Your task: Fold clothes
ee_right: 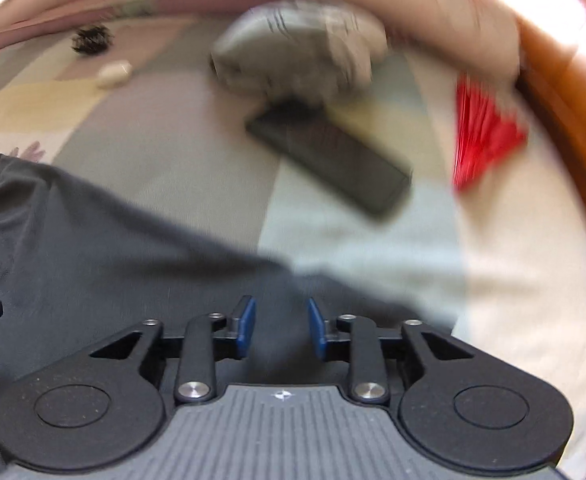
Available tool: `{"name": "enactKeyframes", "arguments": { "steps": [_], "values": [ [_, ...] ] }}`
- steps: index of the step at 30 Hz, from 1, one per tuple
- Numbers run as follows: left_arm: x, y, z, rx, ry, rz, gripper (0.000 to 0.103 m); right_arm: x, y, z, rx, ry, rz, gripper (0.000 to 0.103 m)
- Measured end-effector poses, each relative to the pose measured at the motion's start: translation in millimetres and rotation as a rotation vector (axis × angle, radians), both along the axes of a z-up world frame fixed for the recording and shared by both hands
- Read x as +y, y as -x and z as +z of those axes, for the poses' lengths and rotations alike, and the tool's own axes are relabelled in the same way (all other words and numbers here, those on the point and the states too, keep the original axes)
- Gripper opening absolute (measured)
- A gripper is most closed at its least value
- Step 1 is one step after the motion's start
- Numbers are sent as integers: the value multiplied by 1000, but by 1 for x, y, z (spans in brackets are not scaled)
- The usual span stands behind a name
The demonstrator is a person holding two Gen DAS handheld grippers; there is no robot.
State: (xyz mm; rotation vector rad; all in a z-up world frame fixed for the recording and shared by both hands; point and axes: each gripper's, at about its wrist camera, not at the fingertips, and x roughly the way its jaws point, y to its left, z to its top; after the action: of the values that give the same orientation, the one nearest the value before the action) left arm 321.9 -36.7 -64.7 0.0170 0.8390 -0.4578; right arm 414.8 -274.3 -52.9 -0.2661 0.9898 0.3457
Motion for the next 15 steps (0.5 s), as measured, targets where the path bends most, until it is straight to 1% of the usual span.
{"name": "enactKeyframes", "arguments": {
  "steps": [1,2,3,5,7,9,10,12,15],
  "values": [
    [0,0,0,1,1,-2,95,-2,-3,-6,3,-14,-15,35],
    [0,-1,-1,2,-4,0,95,-4,-6,-13,6,-28,-30,43],
    [-1,-1,-2,3,-10,2,95,-5,-9,-18,8,-40,-47,55],
    [-1,-2,-3,7,-28,9,95,-3,-22,-19,9,-42,-95,69],
    [-1,-3,-4,9,-41,16,95,0,-34,-20,8,-42,-139,69],
    [5,-4,-4,9,-35,25,95,9,-28,-6,0,-35,-133,70],
    [9,-4,-2,7,-25,33,95,13,-22,1,6,-61,-124,71],
    [19,-6,0,6,-11,62,95,22,-9,11,65,-136,-91,85],
    [34,-9,2,8,6,108,95,48,3,4,181,-145,-38,85]
  ]
}}
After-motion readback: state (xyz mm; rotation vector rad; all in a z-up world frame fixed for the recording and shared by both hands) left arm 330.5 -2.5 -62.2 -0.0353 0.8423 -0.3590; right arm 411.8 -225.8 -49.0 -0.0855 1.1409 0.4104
